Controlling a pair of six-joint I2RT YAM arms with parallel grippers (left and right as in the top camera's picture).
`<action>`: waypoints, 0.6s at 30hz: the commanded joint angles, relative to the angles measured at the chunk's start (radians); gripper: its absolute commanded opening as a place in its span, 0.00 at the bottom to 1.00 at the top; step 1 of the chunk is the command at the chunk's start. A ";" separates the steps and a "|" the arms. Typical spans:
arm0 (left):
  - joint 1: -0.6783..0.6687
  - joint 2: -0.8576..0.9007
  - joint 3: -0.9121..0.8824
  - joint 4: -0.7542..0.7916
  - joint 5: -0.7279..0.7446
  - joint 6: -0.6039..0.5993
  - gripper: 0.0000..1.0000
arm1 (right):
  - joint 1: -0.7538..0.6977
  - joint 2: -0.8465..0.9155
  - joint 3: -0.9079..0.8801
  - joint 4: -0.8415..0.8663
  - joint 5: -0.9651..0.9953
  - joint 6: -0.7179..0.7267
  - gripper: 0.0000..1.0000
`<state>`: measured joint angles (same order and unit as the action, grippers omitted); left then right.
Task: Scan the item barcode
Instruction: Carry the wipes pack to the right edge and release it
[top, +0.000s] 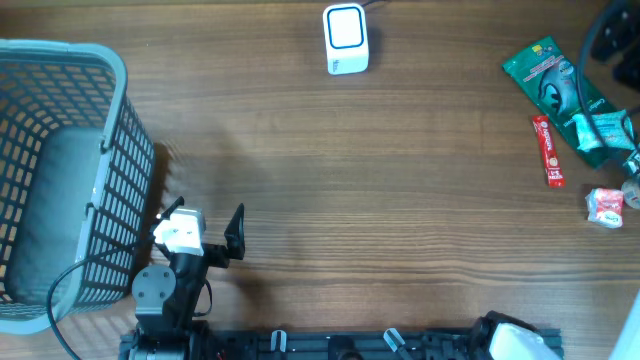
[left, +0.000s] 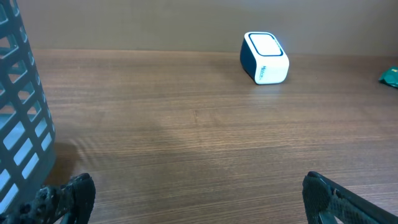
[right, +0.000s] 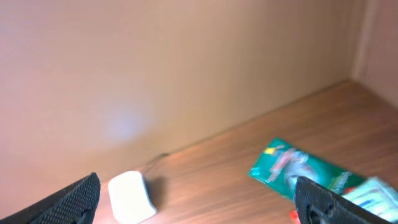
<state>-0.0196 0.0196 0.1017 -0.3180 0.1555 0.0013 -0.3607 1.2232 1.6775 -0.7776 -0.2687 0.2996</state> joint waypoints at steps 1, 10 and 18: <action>-0.003 -0.005 -0.004 0.002 0.009 -0.010 1.00 | 0.004 -0.095 -0.008 -0.035 -0.087 0.129 1.00; -0.003 -0.005 -0.004 0.002 0.008 -0.010 1.00 | 0.004 -0.211 -0.008 -0.229 -0.087 0.128 0.99; -0.003 -0.005 -0.004 0.002 0.008 -0.010 1.00 | 0.004 -0.307 -0.018 -0.310 0.048 0.122 1.00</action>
<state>-0.0196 0.0196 0.1017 -0.3180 0.1555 0.0013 -0.3607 0.9920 1.6600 -1.0790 -0.2665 0.4191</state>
